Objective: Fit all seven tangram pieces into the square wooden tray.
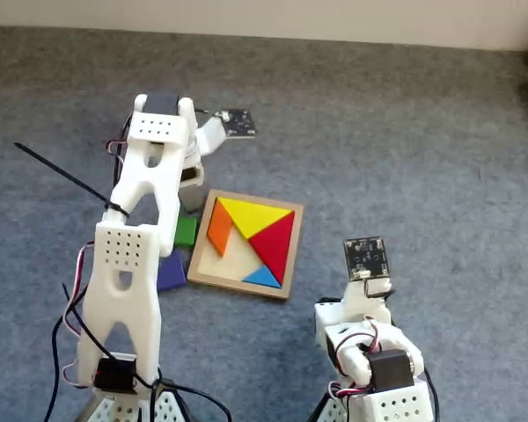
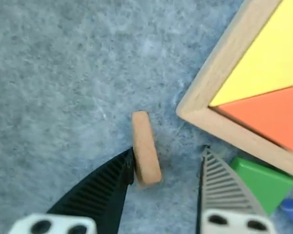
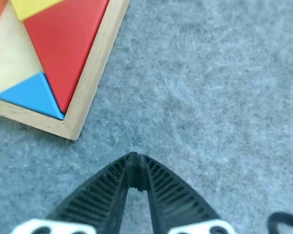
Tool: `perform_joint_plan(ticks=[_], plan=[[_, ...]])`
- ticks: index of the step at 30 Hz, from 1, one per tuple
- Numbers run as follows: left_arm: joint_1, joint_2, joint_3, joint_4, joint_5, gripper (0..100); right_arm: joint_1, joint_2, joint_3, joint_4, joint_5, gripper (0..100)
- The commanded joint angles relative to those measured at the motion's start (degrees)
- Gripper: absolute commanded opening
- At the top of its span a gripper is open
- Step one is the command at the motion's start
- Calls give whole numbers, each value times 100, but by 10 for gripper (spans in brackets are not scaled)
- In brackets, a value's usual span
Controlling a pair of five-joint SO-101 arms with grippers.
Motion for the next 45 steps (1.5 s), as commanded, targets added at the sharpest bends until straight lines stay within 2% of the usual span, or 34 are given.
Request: perform_joint_plan(ticks=[1, 7, 16, 20, 27, 32, 42, 45], plan=[[-127, 40, -154, -35, -62, 171, -75, -110, 646, 22, 53, 10], [-92, 22, -163, -26, 114, 162, -84, -110, 646, 22, 53, 10], [-84, 22, -1059, 88, 862, 6, -92, -110, 646, 22, 53, 10], [-40, 22, -1473, 466, 1222, 5, -92, -110, 646, 22, 53, 10], [215, -84, -1640, 501, 2127, 5, -92, -110, 646, 22, 53, 10], [593, -778, -919, 510, 2532, 5, -92, -110, 646, 22, 53, 10], [1552, -2853, 1851, 466, 2927, 5, -101, -110, 646, 22, 53, 10], [1745, -3292, 2589, 220, 3147, 5, -101, -110, 646, 22, 53, 10]])
